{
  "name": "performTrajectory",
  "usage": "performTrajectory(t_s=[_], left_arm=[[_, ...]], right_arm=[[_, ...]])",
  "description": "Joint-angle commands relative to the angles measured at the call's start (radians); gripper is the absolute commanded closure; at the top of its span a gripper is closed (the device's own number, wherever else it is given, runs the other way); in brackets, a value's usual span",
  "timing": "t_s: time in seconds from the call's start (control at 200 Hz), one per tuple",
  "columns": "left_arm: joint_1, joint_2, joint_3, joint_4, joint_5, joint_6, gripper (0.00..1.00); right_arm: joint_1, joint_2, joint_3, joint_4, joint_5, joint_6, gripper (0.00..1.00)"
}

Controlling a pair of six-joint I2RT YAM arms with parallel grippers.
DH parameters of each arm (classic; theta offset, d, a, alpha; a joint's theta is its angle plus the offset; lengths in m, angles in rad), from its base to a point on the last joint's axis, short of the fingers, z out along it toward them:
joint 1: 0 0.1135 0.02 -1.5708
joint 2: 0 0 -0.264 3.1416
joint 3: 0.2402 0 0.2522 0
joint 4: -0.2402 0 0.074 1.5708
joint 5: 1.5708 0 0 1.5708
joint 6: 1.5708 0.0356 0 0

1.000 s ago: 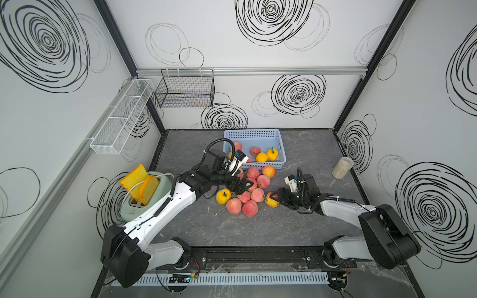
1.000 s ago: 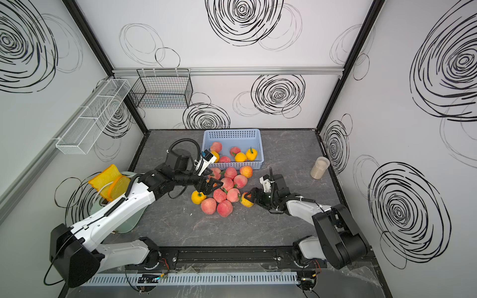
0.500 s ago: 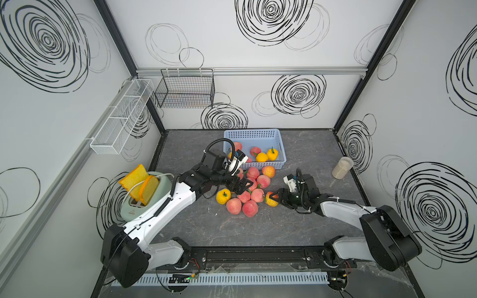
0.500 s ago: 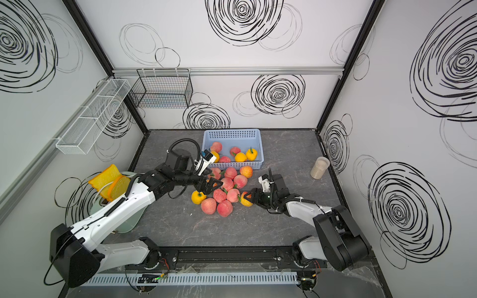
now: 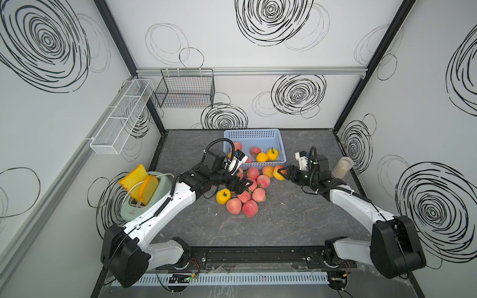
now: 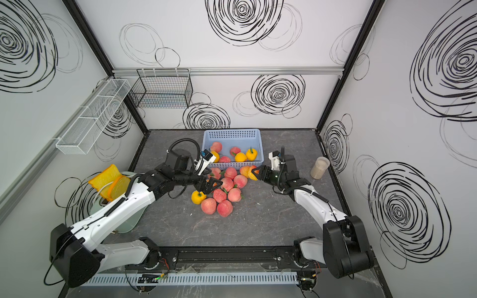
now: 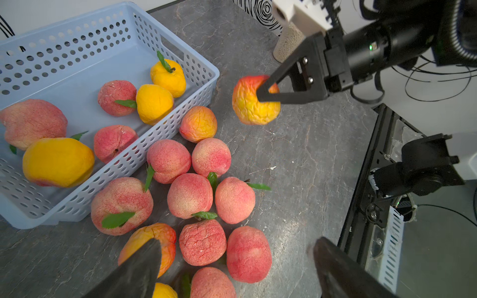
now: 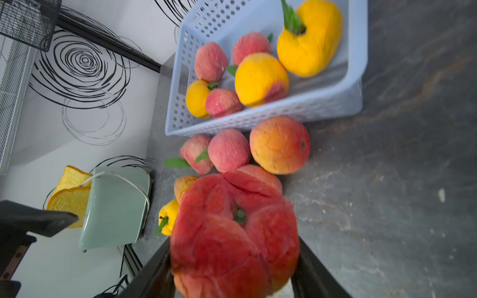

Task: Put the peaches into the basket
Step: Pick up the peach from the center of the board, then place the peach in the basket.

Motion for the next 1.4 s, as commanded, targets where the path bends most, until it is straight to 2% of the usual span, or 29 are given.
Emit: performTrajectory(t_s=[0.0,0.38,0.565,0.795,0.97,1.396], left_arm=[[0.013,0.002,0.010,0.009,0.001,0.003,0.04],[0.035,0.012,0.008,0.020,0.008,-0.012,0.04],[0.040,0.030,0.008,0.018,0.006,-0.015,0.04],[0.041,0.046,0.011,0.012,-0.004,-0.014,0.04],[0.049,0.061,0.011,0.010,-0.010,-0.014,0.04],[0.058,0.077,0.016,0.004,-0.022,-0.013,0.04]], right_arm=[[-0.014,0.104,0.110,0.033,0.053,-0.081,0.44],[-0.027,0.555,0.519,0.087,0.179,-0.277,0.45],[-0.022,0.728,0.682,0.095,0.188,-0.354,0.46],[-0.006,0.839,0.821,0.062,0.232,-0.426,0.46],[0.001,0.877,0.844,0.108,0.271,-0.456,0.44],[0.055,0.992,0.953,0.050,0.416,-0.565,0.41]])
